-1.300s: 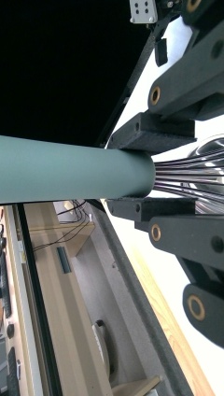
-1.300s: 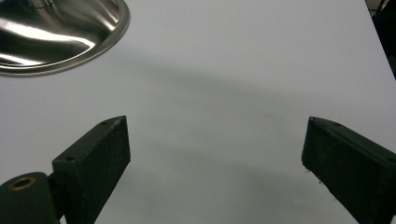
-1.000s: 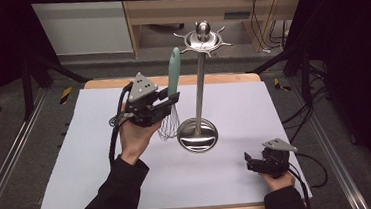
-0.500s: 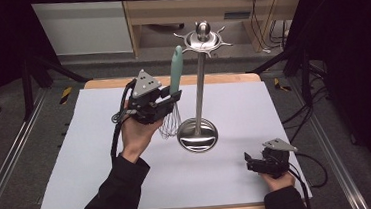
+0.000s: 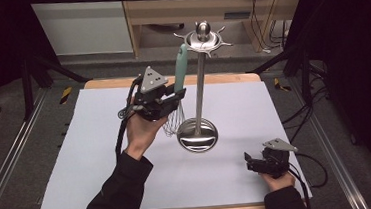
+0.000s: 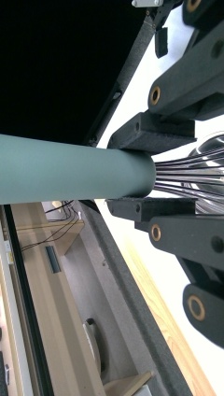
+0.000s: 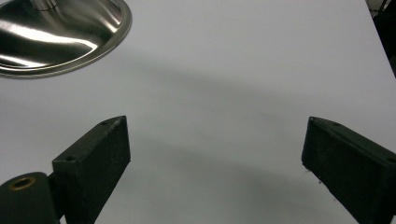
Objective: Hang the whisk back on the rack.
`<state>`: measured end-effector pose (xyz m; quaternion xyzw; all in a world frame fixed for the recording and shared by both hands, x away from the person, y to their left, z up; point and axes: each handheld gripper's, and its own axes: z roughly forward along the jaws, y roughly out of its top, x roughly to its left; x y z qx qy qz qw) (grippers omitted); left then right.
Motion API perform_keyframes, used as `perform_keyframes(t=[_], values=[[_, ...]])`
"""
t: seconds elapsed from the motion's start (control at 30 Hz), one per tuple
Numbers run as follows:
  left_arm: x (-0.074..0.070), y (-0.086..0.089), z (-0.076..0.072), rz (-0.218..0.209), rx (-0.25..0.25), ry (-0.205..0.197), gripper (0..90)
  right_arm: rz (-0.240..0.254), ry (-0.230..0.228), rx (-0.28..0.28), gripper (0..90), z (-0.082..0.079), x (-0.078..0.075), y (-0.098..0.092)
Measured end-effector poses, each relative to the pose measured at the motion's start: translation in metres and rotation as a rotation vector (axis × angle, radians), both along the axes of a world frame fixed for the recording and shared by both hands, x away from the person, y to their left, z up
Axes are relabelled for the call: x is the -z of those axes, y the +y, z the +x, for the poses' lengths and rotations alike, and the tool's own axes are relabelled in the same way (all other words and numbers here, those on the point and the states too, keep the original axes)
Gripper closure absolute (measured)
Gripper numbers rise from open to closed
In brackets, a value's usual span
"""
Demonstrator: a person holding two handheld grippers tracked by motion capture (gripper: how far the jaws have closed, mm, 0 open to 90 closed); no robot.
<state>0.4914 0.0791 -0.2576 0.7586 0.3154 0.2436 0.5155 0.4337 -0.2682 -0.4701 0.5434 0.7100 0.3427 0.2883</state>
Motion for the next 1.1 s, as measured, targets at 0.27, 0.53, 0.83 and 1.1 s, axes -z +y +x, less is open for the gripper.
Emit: perform_keyframes(t=[0.27,0.53,0.83,1.1], values=[[0.004,-0.006,0.005,-0.008,0.0,0.004,68.8,0.0,0.003,0.001,8.4,0.0,0.0,0.0],[0.008,-0.011,0.008,-0.021,-0.005,-0.016,68.6,-0.007,0.009,-0.006,8.3,0.001,0.001,0.001],[0.014,-0.012,0.013,-0.037,-0.01,-0.056,68.6,-0.006,0.01,-0.004,8.3,0.0,0.001,0.001],[0.016,-0.015,0.014,-0.046,-0.012,-0.069,68.4,-0.011,0.015,-0.007,8.3,0.001,0.002,0.001]])
